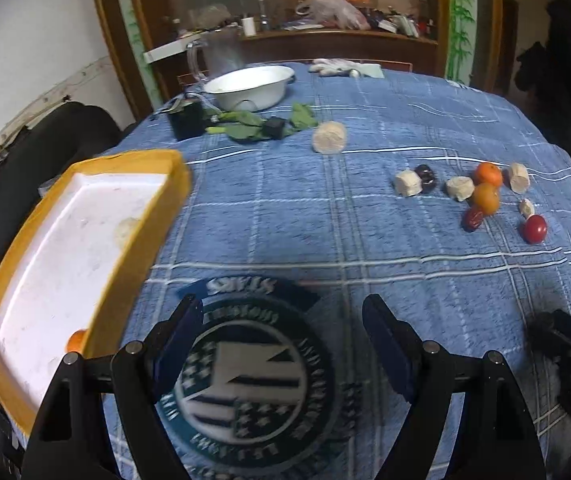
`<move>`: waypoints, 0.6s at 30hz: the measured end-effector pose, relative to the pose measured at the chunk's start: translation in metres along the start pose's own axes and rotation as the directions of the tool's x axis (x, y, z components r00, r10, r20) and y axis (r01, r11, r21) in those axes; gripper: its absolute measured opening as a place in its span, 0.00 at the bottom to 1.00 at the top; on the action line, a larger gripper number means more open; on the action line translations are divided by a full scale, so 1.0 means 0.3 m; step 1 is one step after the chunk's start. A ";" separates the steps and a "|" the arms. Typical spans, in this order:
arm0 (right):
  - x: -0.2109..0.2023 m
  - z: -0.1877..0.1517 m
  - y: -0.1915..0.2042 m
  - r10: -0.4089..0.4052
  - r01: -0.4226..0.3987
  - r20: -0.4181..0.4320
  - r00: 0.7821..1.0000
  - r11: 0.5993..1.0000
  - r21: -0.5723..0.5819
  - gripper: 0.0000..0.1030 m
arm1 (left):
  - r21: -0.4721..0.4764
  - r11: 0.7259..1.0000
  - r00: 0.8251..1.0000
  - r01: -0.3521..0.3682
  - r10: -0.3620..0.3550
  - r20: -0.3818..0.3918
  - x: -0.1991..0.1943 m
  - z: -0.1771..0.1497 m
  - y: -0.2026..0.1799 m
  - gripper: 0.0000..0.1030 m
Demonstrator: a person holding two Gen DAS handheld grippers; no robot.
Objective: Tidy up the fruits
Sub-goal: 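Grasp the dark plum with the right tool while the left tool grasps a red date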
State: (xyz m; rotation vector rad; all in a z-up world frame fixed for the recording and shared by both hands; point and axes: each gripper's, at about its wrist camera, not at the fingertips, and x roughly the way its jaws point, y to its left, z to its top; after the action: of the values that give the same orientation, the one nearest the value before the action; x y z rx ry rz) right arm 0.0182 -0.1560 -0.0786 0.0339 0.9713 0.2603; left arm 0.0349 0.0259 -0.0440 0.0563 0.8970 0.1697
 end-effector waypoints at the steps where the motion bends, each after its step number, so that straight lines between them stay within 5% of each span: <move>1: 0.003 0.004 0.006 0.010 -0.010 -0.002 1.000 1.000 -0.009 0.24 | 0.007 1.000 1.000 0.013 -0.013 -0.001 0.008 0.006 -0.013 0.79; 12: -0.041 -0.016 -0.097 0.069 -0.075 0.062 0.996 0.992 0.098 0.23 | 0.126 0.973 0.981 0.193 -0.190 -0.042 0.151 0.139 -0.338 0.78; 18: -0.052 -0.018 -0.152 0.095 -0.111 0.100 0.990 0.981 0.159 0.23 | 0.128 0.962 0.970 0.242 -0.235 -0.068 0.216 0.171 -0.435 0.51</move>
State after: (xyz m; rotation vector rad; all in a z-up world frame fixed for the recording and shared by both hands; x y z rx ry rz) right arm 0.0145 -0.2042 -0.0756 0.2458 0.8988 0.2712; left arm 0.1308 -0.0905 -0.0778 0.0694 0.9590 -0.1159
